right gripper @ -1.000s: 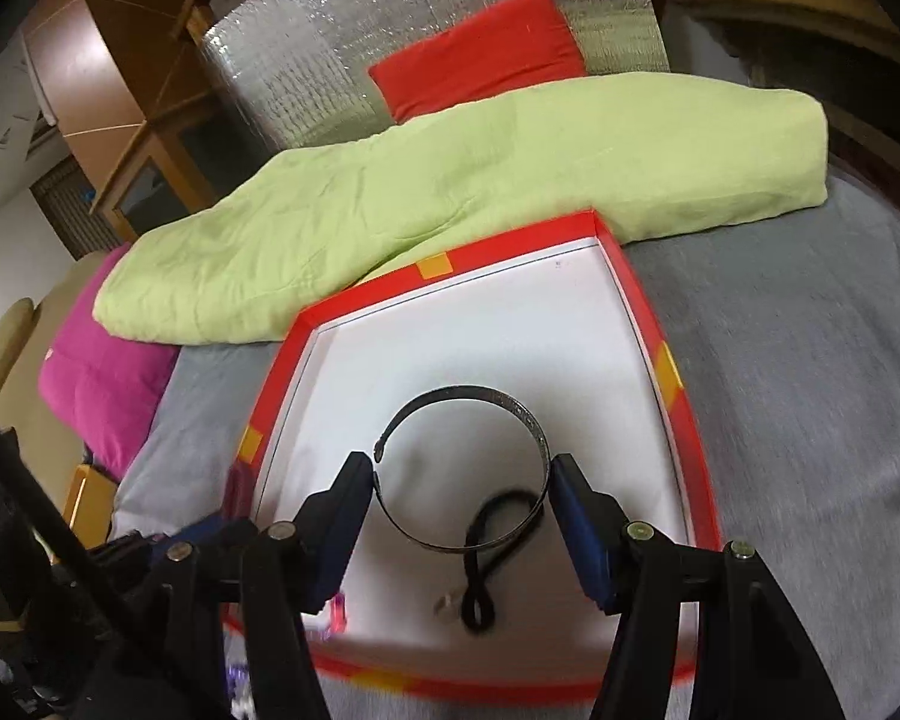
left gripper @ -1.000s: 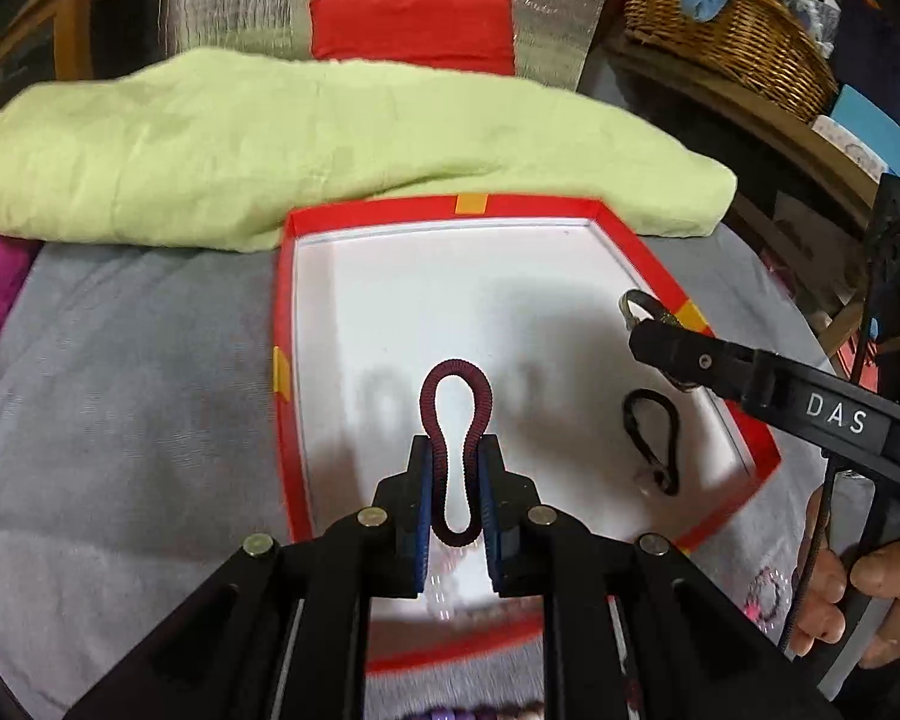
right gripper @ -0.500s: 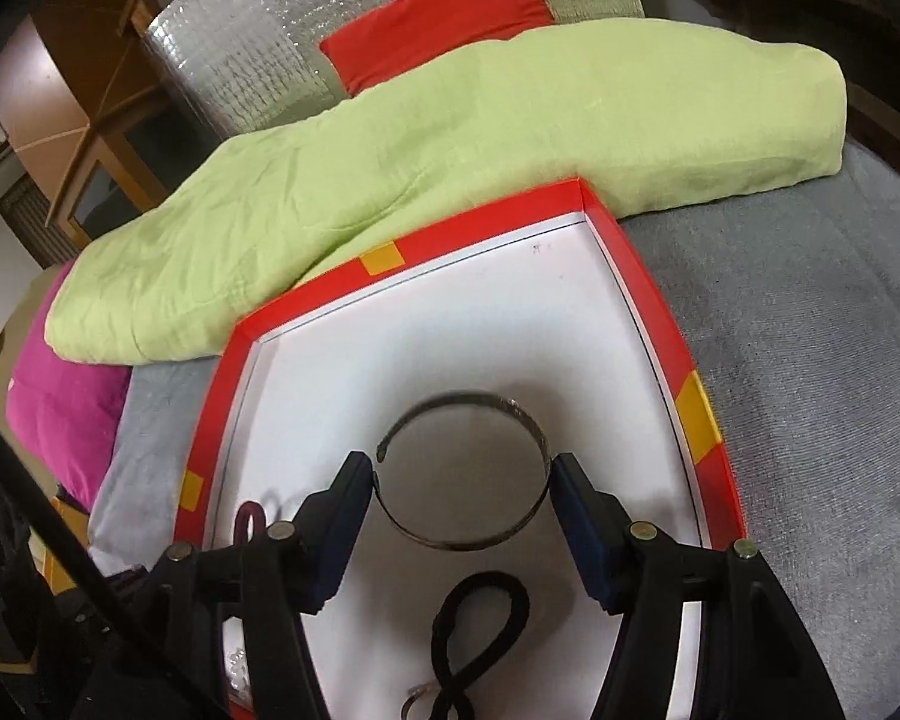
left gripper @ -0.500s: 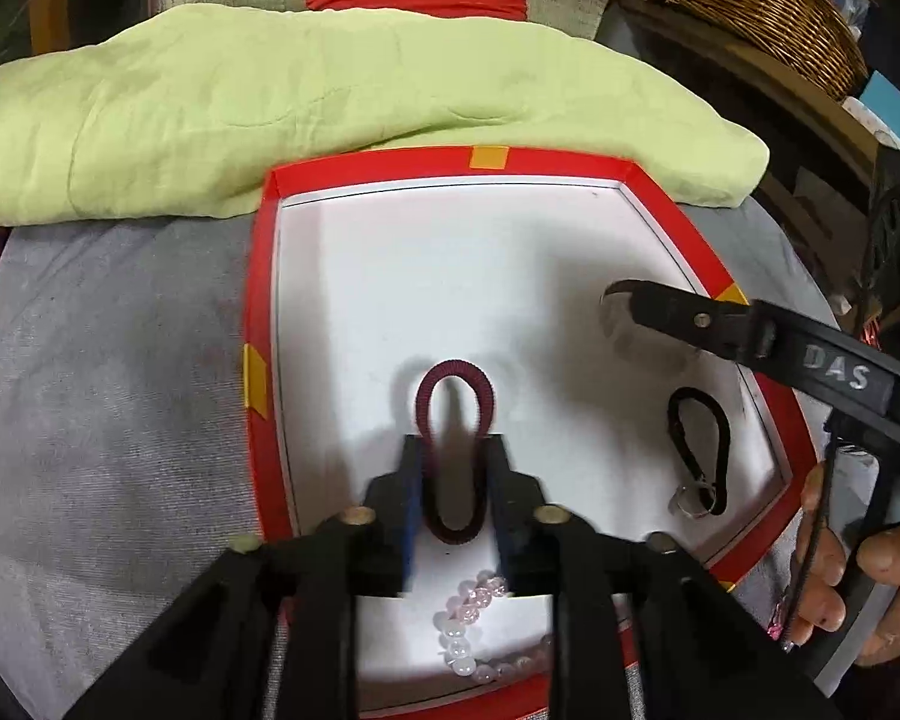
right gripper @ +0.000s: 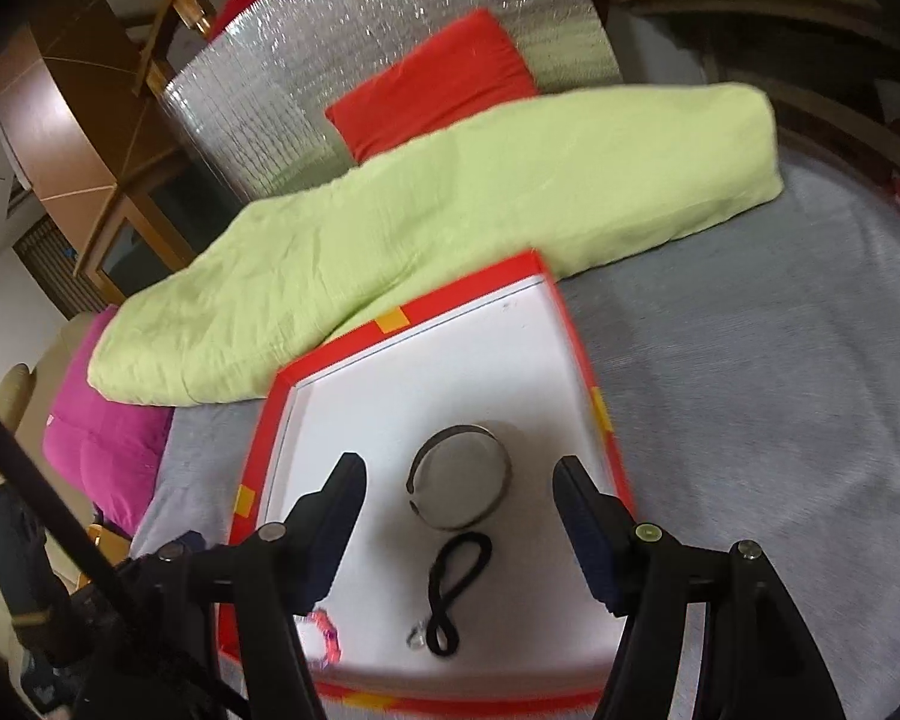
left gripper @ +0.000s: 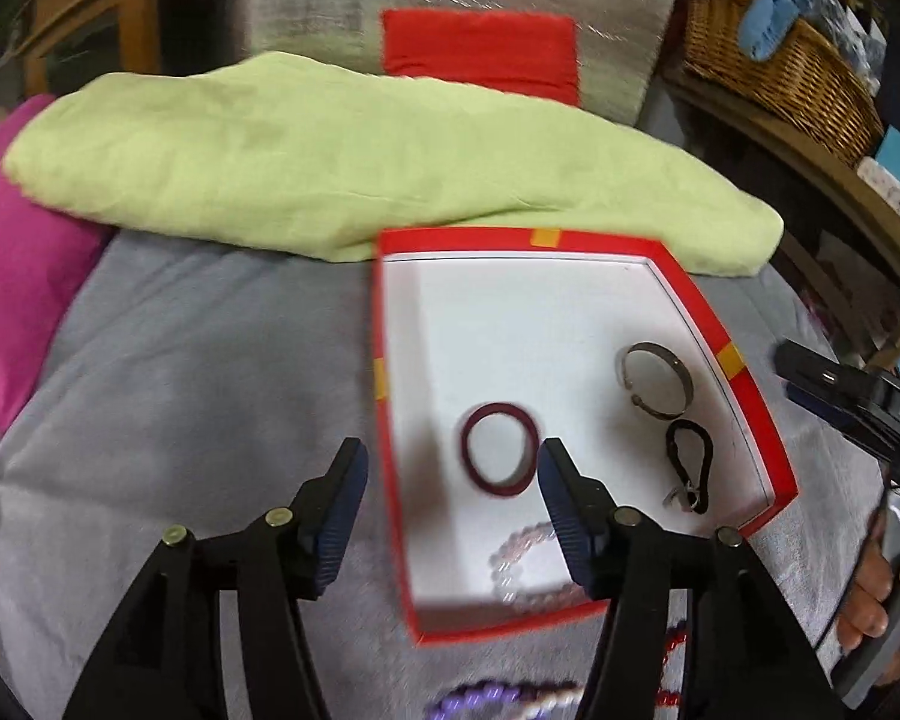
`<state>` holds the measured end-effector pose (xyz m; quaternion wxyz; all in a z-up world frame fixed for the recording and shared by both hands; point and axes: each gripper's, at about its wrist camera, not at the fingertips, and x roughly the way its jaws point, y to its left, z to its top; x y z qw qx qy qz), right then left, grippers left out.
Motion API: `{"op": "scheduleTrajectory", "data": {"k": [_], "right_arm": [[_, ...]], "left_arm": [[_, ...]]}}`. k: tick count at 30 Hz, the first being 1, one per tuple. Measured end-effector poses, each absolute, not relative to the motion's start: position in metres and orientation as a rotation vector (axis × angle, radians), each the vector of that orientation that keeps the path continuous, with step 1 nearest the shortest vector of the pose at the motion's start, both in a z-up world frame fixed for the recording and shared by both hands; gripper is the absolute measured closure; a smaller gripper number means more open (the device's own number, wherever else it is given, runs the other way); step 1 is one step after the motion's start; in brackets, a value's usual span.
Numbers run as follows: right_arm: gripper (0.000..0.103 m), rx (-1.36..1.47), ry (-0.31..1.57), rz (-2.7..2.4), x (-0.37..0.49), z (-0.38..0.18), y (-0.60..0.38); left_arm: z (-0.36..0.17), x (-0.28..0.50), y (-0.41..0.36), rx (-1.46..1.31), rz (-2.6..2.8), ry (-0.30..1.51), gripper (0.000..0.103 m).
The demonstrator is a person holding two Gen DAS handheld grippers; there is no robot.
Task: Organize jewelry
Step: 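Lower both bangles into the red box and open both tools, then move left tool to white pearl bracelet while right tool approaches light pink bracelet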
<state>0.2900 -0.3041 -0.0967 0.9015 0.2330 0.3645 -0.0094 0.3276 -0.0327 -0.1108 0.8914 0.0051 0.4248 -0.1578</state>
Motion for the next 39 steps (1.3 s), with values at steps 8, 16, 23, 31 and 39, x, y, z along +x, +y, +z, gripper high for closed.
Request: {"op": "scheduleTrajectory", "data": {"k": [8, 16, 23, 31, 39], "right_arm": [[0.035, 0.485, 0.738, -0.017, 0.235, -0.083, -0.320], [0.035, 0.517, 0.816, -0.031, 0.182, -0.099, -0.333], [0.035, 0.519, 0.932, -0.012, 0.145, -0.126, -0.327], [0.061, 0.451, 1.007, -0.020, 0.145, -0.148, -0.317], [0.079, 0.302, 1.024, -0.053, 0.161, -0.155, -0.293]], "left_arm": [[-0.114, 0.274, -0.015, 0.033, -0.263, 0.865, 0.042], [-0.131, 0.222, -0.008, 0.070, -0.260, 0.899, 0.042], [-0.145, 0.183, -0.008, 0.117, -0.294, 0.928, 0.042], [-0.151, 0.191, 0.007, 0.018, -0.321, 0.967, 0.042], [-0.153, 0.201, -0.024, 0.092, -0.385, 0.948, 0.050]]}}
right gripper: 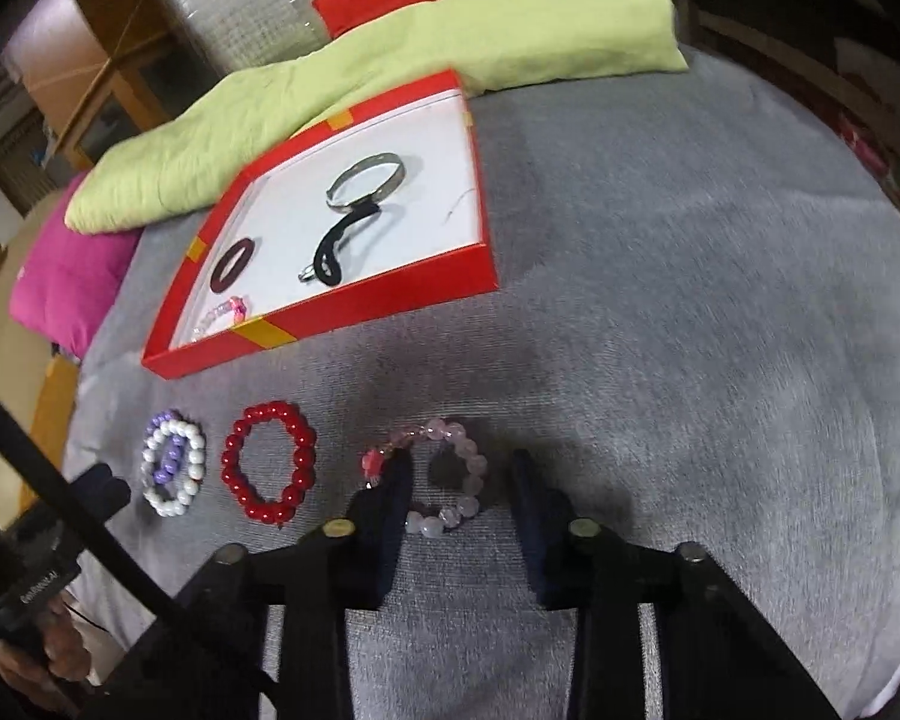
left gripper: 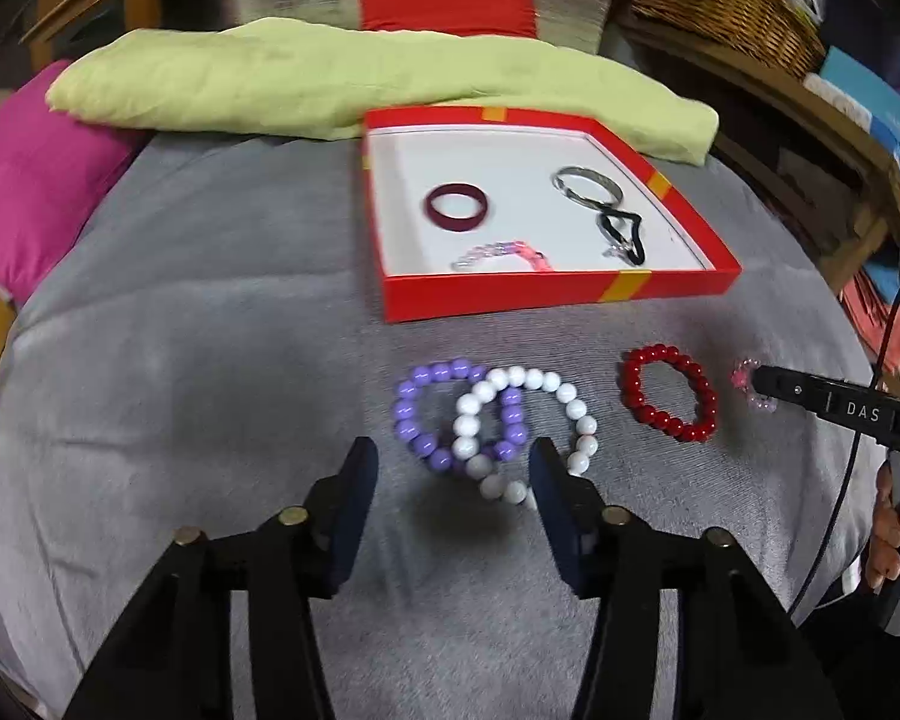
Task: Organize jewelry
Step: 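Move left tool to white pearl bracelet while right tool approaches light pink bracelet, then grasp white pearl bracelet with left tool while right tool grasps light pink bracelet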
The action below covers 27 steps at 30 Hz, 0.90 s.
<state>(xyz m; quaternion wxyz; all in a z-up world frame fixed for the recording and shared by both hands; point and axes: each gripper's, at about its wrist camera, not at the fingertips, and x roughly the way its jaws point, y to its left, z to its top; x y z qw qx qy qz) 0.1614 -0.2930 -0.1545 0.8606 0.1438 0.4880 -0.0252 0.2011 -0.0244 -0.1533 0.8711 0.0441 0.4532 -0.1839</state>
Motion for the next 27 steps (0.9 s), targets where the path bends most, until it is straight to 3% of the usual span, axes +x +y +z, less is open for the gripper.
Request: {"op": "scheduleTrajectory", "data": {"k": [2, 4, 12, 25, 27], "right_arm": [[0.087, 0.262, 1.025, -0.054, 0.162, -0.155, -0.289], [0.091, 0.257, 1.025, -0.046, 0.161, -0.154, -0.291], [0.093, 0.305, 0.994, -0.029, 0.157, -0.144, -0.302], [0.092, 0.366, 0.981, -0.002, 0.160, -0.134, -0.303], [0.084, 0.373, 0.997, -0.008, 0.158, -0.136, -0.307]], "left_arm": [[-0.157, 0.208, -0.030, 0.116, -0.378, 0.953, 0.053], [-0.160, 0.215, -0.032, 0.120, -0.381, 0.966, 0.074], [-0.163, 0.217, -0.040, 0.173, -0.409, 0.951, 0.093], [-0.141, 0.197, -0.028, 0.134, -0.481, 0.885, 0.093], [-0.136, 0.195, -0.027, 0.125, -0.494, 0.872, 0.093]]}}
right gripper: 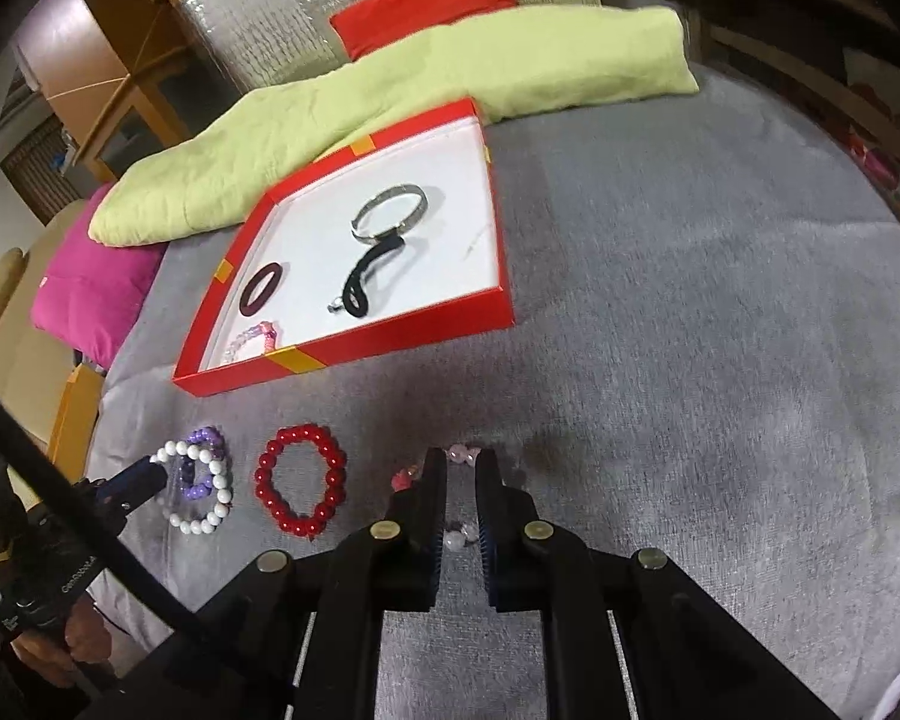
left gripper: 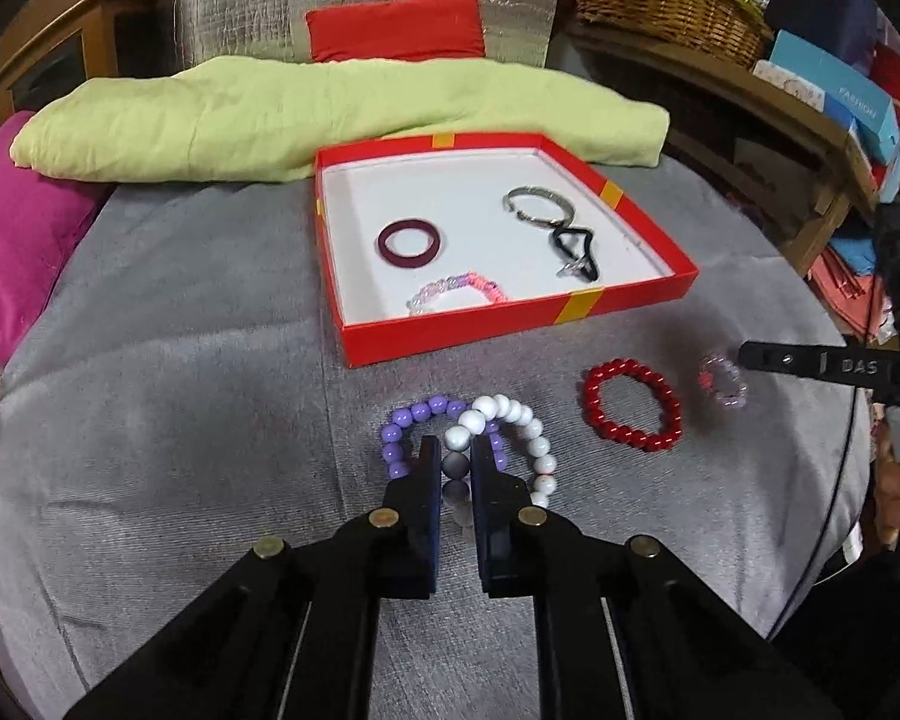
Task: Organize jewelry
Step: 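Grasp white pearl bracelet with left tool while right tool grasps light pink bracelet, then carry both bracelets into the red box and open both tools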
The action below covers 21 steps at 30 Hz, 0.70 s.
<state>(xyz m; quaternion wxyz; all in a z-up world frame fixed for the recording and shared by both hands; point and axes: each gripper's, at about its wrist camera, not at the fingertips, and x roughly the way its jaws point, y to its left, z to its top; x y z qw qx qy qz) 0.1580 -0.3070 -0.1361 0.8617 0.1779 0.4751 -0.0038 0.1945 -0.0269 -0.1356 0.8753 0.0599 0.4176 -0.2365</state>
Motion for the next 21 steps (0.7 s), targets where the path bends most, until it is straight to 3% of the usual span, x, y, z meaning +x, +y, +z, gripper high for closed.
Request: {"op": "scheduleTrajectory", "data": {"k": [2, 11, 14, 21], "right_arm": [[0.077, 0.368, 0.996, -0.017, 0.156, -0.137, -0.310], [0.077, 0.234, 1.046, -0.016, 0.162, -0.153, -0.286], [0.095, 0.133, 1.019, -0.002, 0.160, -0.150, -0.273], [0.095, 0.190, 0.850, 0.034, 0.147, -0.120, -0.276]], "left_arm": [[-0.131, 0.192, -0.026, 0.119, -0.503, 0.856, 0.093], [-0.119, 0.190, -0.027, 0.108, -0.499, 0.822, 0.093], [-0.119, 0.192, -0.025, 0.100, -0.489, 0.822, 0.093], [-0.112, 0.193, -0.019, 0.057, -0.485, 0.793, 0.093]]}}
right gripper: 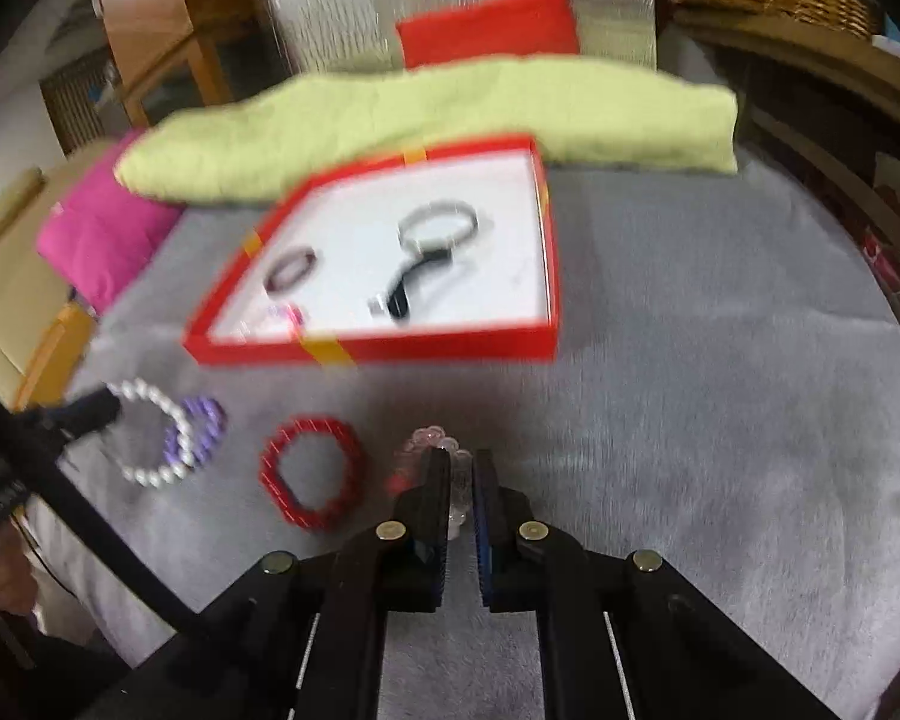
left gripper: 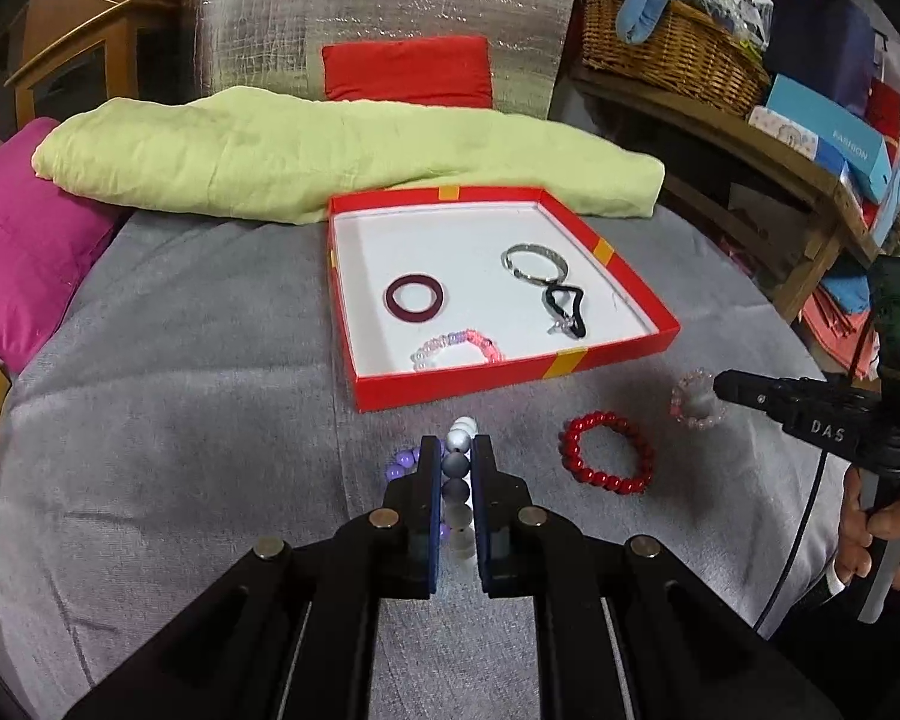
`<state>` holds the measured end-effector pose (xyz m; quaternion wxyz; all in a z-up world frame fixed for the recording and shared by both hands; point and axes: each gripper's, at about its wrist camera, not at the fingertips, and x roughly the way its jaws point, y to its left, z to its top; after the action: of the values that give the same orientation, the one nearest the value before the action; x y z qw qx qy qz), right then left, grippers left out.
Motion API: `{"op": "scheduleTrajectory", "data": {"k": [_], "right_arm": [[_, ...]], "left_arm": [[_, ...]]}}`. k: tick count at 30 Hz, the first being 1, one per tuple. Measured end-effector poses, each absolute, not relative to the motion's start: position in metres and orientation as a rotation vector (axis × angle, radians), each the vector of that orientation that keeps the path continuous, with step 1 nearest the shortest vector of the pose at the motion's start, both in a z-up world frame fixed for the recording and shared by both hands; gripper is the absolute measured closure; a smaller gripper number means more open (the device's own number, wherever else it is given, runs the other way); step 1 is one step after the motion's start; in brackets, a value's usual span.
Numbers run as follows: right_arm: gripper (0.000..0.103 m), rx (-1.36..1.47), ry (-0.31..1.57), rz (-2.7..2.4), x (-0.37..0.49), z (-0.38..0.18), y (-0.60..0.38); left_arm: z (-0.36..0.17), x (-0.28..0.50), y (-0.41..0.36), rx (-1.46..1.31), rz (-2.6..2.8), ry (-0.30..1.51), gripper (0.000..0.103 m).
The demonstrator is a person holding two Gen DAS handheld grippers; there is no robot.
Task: Organize jewelry
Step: 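Carry both bracelets into the red box and open both tools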
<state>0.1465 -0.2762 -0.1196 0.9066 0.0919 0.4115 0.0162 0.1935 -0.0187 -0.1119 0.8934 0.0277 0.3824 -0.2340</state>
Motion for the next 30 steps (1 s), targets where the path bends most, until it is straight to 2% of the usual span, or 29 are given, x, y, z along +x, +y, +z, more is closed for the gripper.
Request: {"op": "scheduleTrajectory", "data": {"k": [15, 30], "right_arm": [[0.095, 0.293, 0.643, 0.078, 0.135, -0.083, -0.278], [0.095, 0.352, 0.661, 0.079, 0.148, -0.088, -0.274]], "left_arm": [[-0.087, 0.183, -0.031, 0.033, -0.541, 0.650, 0.093], [-0.091, 0.204, -0.049, 0.007, -0.534, 0.669, 0.093]]}}
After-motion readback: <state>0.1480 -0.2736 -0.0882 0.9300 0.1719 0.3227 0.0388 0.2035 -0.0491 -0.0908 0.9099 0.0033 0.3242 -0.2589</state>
